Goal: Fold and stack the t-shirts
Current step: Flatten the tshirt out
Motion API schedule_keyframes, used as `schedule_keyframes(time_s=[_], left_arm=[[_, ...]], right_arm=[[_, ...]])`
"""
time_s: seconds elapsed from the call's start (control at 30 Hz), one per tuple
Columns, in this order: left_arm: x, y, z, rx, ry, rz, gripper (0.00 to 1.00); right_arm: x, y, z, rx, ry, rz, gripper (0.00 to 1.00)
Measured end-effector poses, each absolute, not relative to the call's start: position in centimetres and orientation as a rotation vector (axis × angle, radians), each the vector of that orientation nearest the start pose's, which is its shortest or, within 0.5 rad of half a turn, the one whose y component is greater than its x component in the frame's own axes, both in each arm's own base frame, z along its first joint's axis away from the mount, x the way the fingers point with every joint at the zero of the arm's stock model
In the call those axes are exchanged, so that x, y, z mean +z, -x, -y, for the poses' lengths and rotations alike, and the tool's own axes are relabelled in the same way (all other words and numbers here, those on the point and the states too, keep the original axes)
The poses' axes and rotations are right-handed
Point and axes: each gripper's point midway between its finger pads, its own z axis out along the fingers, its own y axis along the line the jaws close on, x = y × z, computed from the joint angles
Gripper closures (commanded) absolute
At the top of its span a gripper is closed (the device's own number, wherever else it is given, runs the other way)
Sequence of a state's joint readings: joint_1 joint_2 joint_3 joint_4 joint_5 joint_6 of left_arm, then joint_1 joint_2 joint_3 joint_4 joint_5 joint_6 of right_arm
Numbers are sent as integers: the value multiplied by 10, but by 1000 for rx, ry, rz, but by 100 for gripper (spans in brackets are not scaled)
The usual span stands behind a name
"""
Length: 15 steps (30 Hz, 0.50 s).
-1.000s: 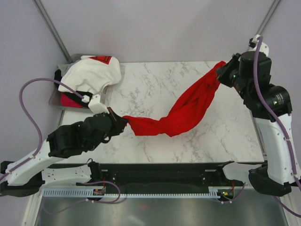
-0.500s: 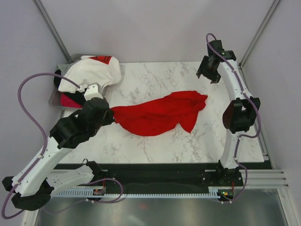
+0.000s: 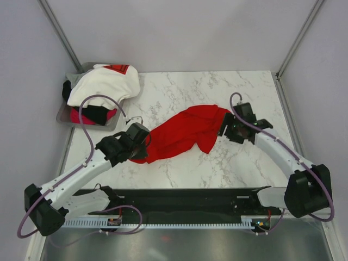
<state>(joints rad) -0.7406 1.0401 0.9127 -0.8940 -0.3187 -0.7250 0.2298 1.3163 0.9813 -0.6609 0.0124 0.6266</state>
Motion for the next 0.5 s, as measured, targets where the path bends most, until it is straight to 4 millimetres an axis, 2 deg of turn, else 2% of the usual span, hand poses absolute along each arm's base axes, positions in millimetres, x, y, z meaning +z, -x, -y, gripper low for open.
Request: schedule_keyframes(time_s=[0.03,0.1,0.23,0.33,0.5], left_arm=[[141,-197,143,-191,95,-2521,98],[145,-199,147,-229,99,-2502,98],[156,-200,152,-301,104,-2460,98],[157,-199,152,-318,109,-2446,98],[150,-194,149,-322,113,-2460,98]], right_arm=[[112,-293,-108,350,-472,-2543,27],[89,-281,-134,422,-412,-2574,30],[37,-251,-149,411,-405,-2707,32],[26,-252,-157,415,-395,-2725,33],[26,-265,-172,436,-358,-2696,34]])
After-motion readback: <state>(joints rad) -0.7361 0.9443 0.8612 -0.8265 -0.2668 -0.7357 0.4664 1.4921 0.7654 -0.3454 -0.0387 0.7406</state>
